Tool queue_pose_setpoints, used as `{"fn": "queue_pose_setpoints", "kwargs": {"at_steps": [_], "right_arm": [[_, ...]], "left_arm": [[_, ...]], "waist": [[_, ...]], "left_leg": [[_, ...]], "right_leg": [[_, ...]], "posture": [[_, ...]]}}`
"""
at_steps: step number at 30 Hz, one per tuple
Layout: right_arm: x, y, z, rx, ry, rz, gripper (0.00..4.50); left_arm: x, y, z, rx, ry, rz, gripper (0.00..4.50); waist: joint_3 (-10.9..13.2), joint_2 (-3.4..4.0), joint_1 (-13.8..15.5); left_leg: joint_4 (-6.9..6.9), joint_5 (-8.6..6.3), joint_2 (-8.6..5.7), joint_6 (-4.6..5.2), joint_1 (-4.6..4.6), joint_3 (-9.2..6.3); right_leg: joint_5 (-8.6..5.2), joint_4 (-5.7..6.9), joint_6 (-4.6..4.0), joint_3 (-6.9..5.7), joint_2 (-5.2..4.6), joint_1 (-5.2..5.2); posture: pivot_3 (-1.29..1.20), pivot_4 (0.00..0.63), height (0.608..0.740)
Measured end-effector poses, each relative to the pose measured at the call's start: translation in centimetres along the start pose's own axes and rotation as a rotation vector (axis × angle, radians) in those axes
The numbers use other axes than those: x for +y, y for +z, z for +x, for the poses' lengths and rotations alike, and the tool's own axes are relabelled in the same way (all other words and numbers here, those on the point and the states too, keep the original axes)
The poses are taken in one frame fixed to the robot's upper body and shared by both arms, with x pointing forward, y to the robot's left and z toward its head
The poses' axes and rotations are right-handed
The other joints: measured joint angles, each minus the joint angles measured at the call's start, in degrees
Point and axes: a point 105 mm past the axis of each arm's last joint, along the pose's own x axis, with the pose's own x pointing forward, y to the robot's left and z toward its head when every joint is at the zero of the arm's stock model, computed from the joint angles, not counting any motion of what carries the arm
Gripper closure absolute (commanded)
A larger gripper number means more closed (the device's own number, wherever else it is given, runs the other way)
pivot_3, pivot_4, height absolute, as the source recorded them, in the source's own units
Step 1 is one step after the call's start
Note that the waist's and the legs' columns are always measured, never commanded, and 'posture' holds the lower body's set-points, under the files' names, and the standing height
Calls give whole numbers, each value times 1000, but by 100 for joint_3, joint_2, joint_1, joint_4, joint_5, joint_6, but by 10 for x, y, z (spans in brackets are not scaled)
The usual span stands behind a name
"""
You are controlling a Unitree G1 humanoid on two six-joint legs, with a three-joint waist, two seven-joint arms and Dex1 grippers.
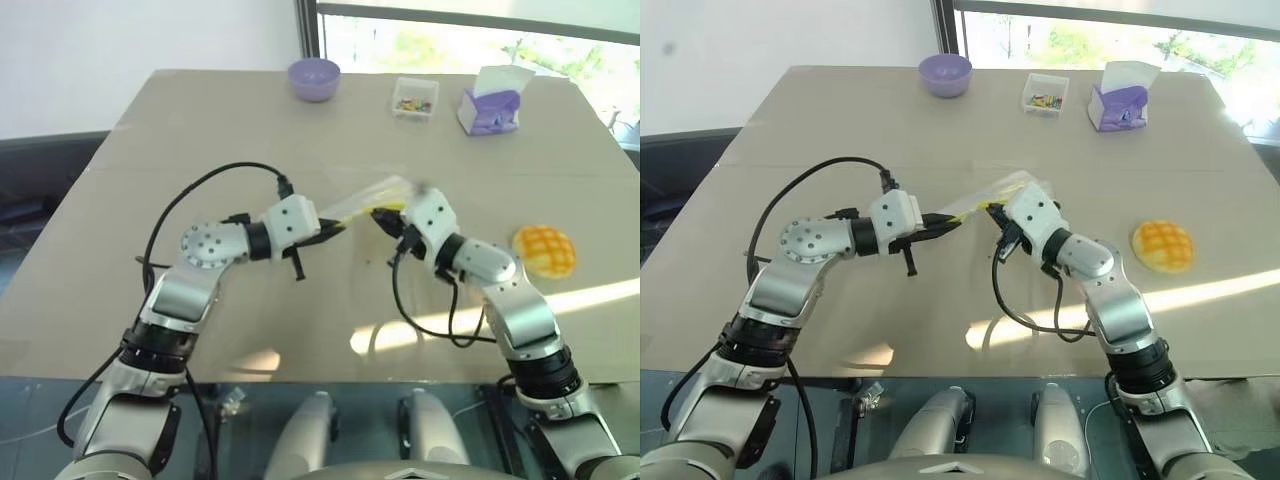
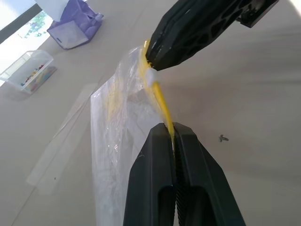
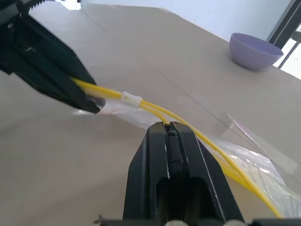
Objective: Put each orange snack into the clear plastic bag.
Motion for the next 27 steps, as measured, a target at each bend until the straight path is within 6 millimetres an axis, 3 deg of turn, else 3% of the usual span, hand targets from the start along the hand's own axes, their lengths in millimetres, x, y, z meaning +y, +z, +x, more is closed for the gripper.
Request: {"fn": "queue_pose_setpoints", "kwargs": {"at_steps": [16, 27], "right_arm": [[-1, -5, 0, -27, 16, 226, 4458], [-9, -18, -16, 32, 48, 233, 4458]], "left_arm": [[-6, 0, -3, 6, -56, 21, 4500], [-8, 1, -4, 3, -78, 38, 4500]], "waist": [[0, 1, -2], [0, 1, -5]], "left_leg": [[0, 0, 0, 0, 0, 0], [0, 0, 1, 1, 1, 1]], "right_leg": [[0, 0, 0, 0, 0, 0], [0, 0, 0, 0, 1, 0]], "posture": [[0, 150, 740], [0, 150, 740]]}}
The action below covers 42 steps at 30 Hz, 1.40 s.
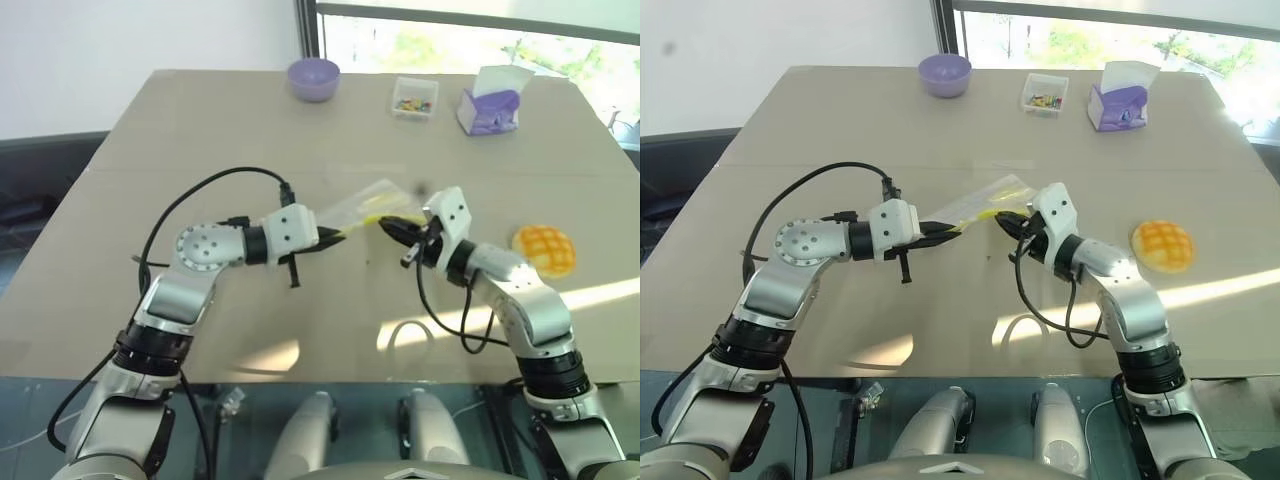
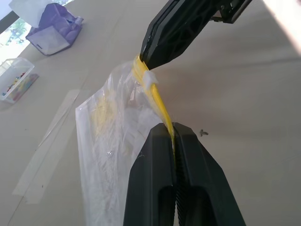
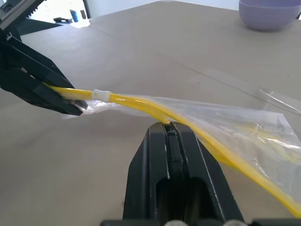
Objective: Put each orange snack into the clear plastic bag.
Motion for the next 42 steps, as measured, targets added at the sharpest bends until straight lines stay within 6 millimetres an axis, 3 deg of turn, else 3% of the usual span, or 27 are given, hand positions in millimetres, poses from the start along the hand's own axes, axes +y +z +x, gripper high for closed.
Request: {"fn": "queue_pose_setpoints", "kwargs": {"at_steps": [17, 24, 32, 42], "right_arm": [[7, -11, -8, 45, 80, 10, 4458], [0, 1, -11, -44, 21, 175, 4458], [0, 2, -12, -58, 29, 280, 4458], [11, -10, -22, 13, 105, 277, 4458]], "left_arm": [[0, 4, 1, -17, 8, -25, 4500], [1, 4, 1, -25, 10, -43, 4500], [0, 4, 1, -27, -3, -43, 4500], [-1, 5, 1, -28, -8, -41, 4500]], "waist": [[0, 0, 5], [0, 0, 7], [0, 0, 7], [0, 0, 3]], "left_leg": [[0, 0, 1, 0, 0, -1], [0, 0, 3, 0, 0, -1], [0, 0, 2, 0, 0, -1], [0, -1, 3, 2, 1, 0]], "right_leg": [[0, 0, 0, 0, 0, 0], [0, 0, 0, 0, 0, 1], [0, 0, 0, 0, 0, 1], [0, 0, 0, 0, 1, 1]], "posture": [[0, 150, 740], [0, 150, 740], [0, 150, 740], [0, 150, 740]]}}
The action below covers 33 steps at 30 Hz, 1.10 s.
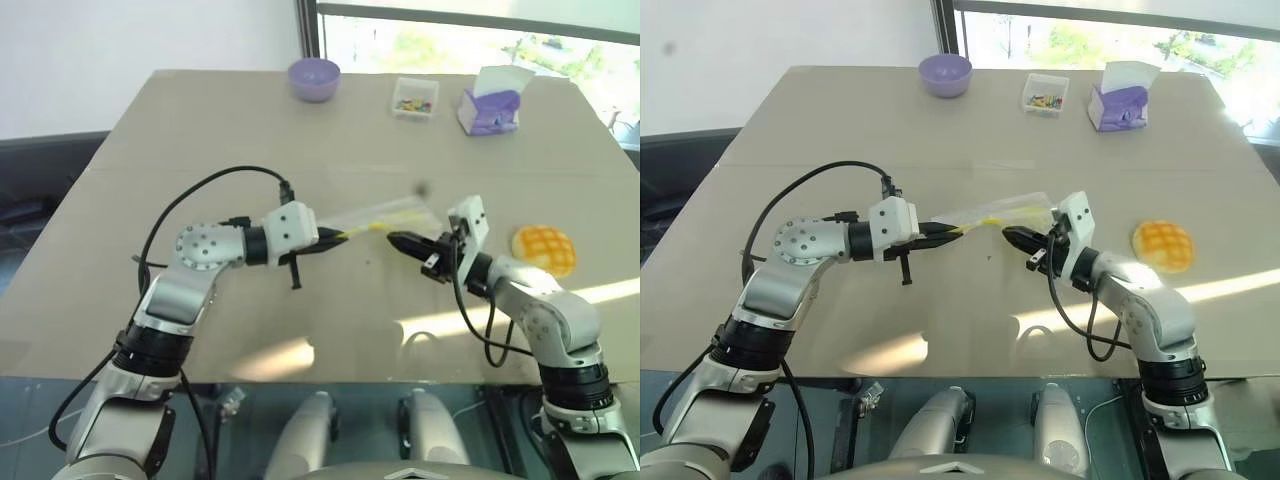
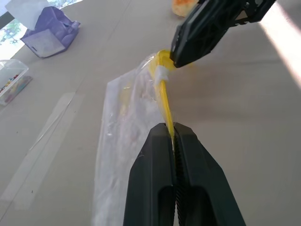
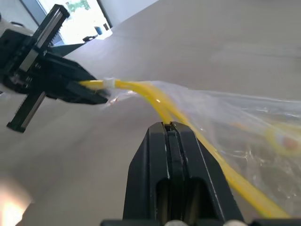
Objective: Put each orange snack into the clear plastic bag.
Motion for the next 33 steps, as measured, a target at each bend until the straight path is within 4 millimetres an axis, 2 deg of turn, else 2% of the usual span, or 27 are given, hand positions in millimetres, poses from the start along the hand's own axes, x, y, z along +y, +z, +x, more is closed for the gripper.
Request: {"fn": "queue_pose_setpoints", "kwargs": {"at_steps": [9, 17, 22, 25, 30, 33], "right_arm": [[-6, 2, -1, -8, -40, -63, 4458], [-6, 3, -2, -22, -37, -40, 4458], [6, -6, -15, 19, 48, 8, 4458], [6, -7, -21, 47, 58, -23, 4458], [-4, -9, -31, 114, 7, -124, 4458], [-11, -1, -33, 79, -38, -198, 4458]], "left_arm": [[1, 0, 0, -1, 6, 2, 4500], [1, 1, 0, -5, 8, 9, 4500], [2, -1, -1, -3, 15, 4, 4500], [3, -3, -1, -1, 24, -3, 4500], [5, -3, -1, 2, 33, -8, 4500], [6, -4, -1, 8, 38, -16, 4500]], "waist": [[0, 0, 5], [0, 0, 7], [0, 0, 18], [0, 0, 16], [0, 0, 16], [0, 0, 16]], "left_leg": [[0, 0, 0, -1, -1, 0], [0, 0, 1, -1, -1, 0], [0, 0, 1, 1, -2, 0], [1, -7, 0, 13, 0, 0], [1, -7, 0, 12, 0, 0], [1, -4, 0, 7, 0, 0]], "right_leg": [[0, -1, 0, 0, 0, 0], [0, -1, 0, 0, 0, 0], [0, -4, 0, 0, -1, 1], [0, -2, 0, -1, 0, 3], [0, -2, 0, -2, 0, 3], [0, -3, 1, -2, 0, 4]], "posture": [[0, 150, 740], [0, 150, 740], [0, 150, 740], [0, 150, 740], [0, 150, 740], [0, 150, 740]]}}
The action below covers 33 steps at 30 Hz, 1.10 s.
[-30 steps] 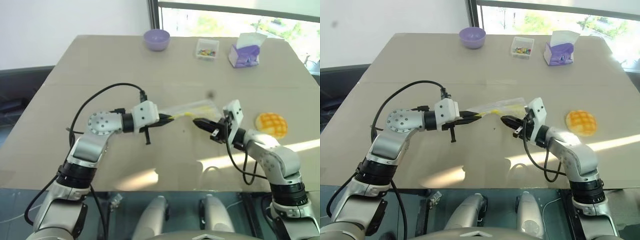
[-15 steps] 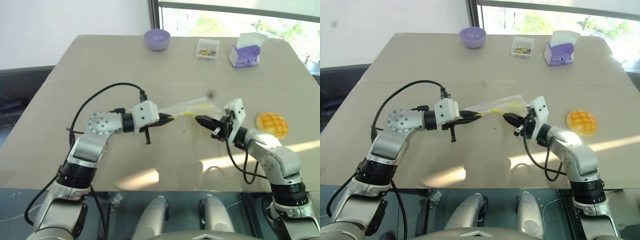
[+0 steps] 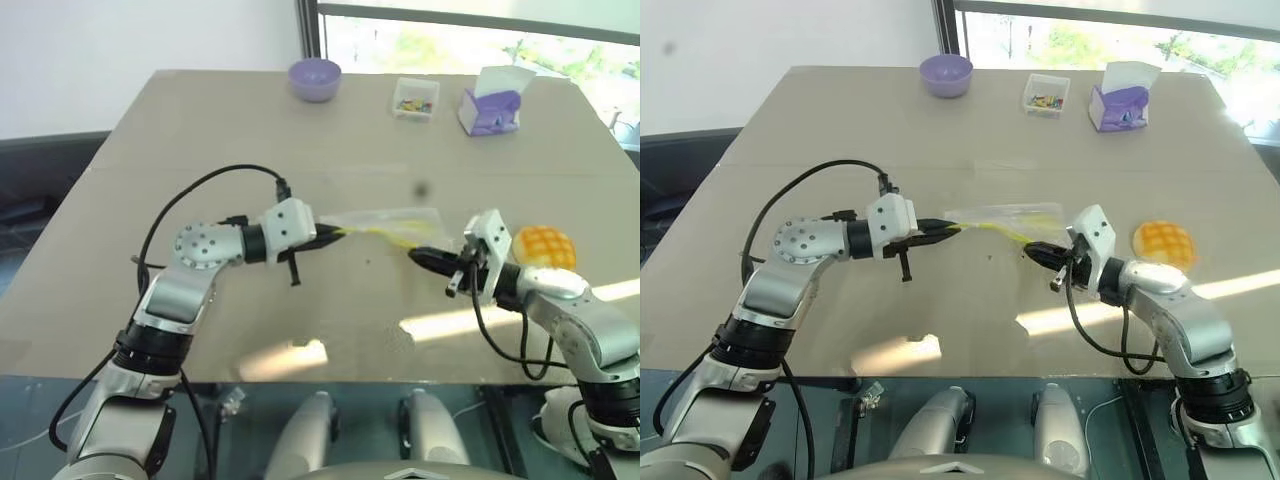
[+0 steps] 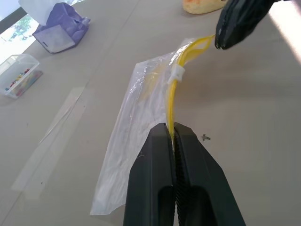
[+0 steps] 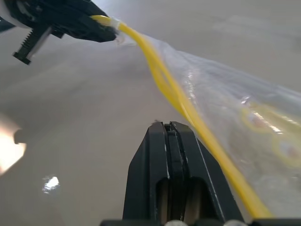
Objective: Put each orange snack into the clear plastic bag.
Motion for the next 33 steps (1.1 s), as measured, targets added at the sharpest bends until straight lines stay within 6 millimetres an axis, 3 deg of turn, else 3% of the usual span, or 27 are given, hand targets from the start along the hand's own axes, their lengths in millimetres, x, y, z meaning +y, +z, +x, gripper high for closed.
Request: {"fn": "queue_pose_setpoints", "kwargs": {"at_steps": [4, 15, 22, 33], "right_arm": [[-11, 12, -1, -65, -43, -4, 4458], [18, 12, 27, -129, 37, 80, 4458], [13, 19, 31, -144, 10, 71, 4458], [3, 10, 33, -118, -36, 96, 4458]], "left_arm": [[1, 0, 0, 7, 5, -11, 4500], [5, 0, 2, 11, 26, -27, 4500], [5, 1, 2, 9, 24, -27, 4500], [4, 1, 2, 7, 20, -24, 4500]], "waist": [[0, 0, 1], [0, 0, -1], [0, 0, -3], [0, 0, -5]], "left_leg": [[0, 3, 1, -6, 0, 0], [0, 4, 19, -7, 0, 0], [0, 4, 21, -7, 0, 0], [0, 4, 22, -7, 1, 1]], "right_leg": [[0, 0, 0, 0, 0, 1], [0, 0, 0, 1, 1, 1], [0, 0, 0, 1, 4, 0], [1, 0, -1, 1, 5, 0]], "posture": [[0, 150, 740], [0, 150, 740], [0, 150, 740], [0, 150, 740]]}}
